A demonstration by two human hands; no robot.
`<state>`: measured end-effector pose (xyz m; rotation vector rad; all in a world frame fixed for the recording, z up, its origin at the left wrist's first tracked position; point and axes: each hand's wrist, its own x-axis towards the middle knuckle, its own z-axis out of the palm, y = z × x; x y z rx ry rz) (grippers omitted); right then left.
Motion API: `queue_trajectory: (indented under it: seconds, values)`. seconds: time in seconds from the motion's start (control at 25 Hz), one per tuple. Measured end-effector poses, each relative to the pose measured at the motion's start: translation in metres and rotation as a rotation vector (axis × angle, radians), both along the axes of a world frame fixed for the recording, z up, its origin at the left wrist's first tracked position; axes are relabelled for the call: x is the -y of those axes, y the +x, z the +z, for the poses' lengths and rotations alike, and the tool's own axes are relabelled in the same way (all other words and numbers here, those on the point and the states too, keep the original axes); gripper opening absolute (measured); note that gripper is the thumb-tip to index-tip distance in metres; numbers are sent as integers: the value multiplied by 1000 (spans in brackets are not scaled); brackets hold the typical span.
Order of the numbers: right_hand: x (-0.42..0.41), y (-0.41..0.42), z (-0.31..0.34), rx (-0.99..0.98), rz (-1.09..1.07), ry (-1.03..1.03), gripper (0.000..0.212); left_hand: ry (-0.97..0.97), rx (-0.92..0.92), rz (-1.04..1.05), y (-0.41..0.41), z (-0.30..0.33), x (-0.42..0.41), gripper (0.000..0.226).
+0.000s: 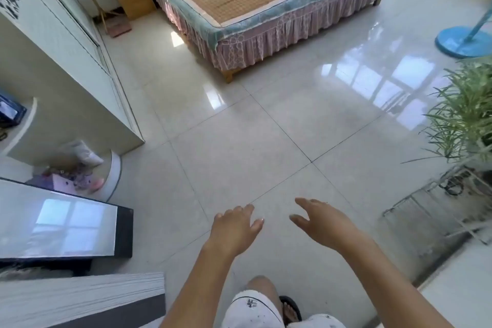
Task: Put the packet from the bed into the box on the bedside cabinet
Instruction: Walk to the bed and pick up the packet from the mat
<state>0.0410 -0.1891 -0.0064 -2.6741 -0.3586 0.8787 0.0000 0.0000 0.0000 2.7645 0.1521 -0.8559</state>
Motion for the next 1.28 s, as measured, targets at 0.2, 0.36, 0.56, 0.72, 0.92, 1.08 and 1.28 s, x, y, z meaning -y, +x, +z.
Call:
queue_trajectory:
  seconds: [0.2,0.36,0.56,0.72,0.92,1.08,1.28]
  values:
    - [-7,56,-8,-78,9,16,55,-113,-132,26,56,-4,-5,50]
    - [-23,127,-15,-110,-2,2,55,-148,-131,32,134,-4,-18,52]
    - [-52,258,-6,-152,-8,-25,60,-112,-125,-34,268,-3,-44,54]
    - [-66,355,8,-132,-41,-38,59,-85,-103,-73,370,5,-59,52]
    - [-68,461,14,-127,-44,-45,58,-88,-70,-100,484,15,-60,50]
    - [-62,553,10,-124,-51,-3,57,-72,-75,-82,570,13,-51,50]
    - [-30,718,14,-123,-94,117,56,-126,7,15,717,11,-23,48]
